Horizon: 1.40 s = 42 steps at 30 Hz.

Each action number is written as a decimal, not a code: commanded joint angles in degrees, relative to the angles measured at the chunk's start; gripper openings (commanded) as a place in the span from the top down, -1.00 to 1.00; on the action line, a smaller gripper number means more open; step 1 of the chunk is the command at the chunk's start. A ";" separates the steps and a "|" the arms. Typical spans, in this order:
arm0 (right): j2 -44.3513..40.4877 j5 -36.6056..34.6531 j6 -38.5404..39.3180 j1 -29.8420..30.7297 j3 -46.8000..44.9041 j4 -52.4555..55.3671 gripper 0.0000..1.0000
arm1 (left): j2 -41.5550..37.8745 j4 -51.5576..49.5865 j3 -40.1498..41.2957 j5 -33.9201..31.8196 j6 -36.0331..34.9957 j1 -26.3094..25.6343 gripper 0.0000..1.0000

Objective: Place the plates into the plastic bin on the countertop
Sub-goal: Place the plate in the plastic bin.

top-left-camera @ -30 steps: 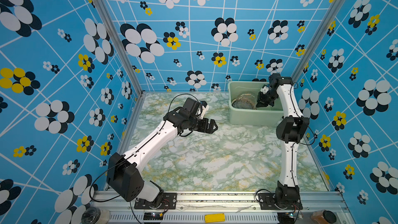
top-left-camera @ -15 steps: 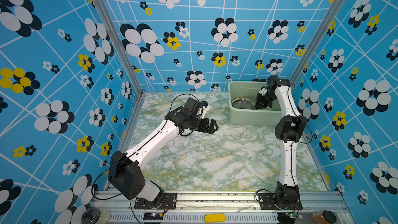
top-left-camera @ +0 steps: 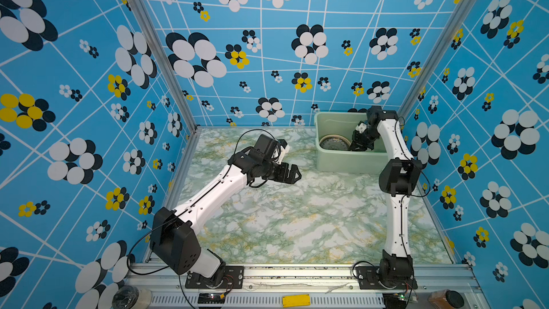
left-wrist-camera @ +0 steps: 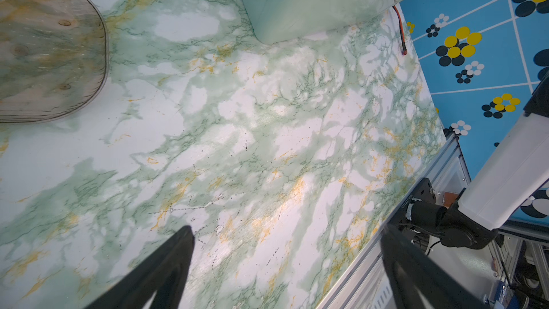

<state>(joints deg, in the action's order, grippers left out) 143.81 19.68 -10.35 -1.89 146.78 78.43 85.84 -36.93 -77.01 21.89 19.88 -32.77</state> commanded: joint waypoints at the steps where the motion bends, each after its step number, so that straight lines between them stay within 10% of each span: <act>1: -0.52 1.49 -0.94 0.90 -0.53 -1.04 0.57 | 1.09 -0.68 -2.26 0.35 -0.35 -0.45 -0.99; 31: -21.35 -10.84 -6.59 8.03 -1.95 -4.79 -0.20 | -16.05 1.24 4.25 -15.19 4.03 5.46 -0.98; 42: -45.66 -27.65 -24.52 26.90 -27.26 -24.15 -0.21 | -30.53 -6.94 9.91 -14.88 8.84 15.30 -0.98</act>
<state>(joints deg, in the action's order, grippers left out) 101.69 -1.78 -26.61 22.81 126.06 61.65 58.35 -39.64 -68.38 8.03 27.42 -18.48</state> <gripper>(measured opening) 0.607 0.992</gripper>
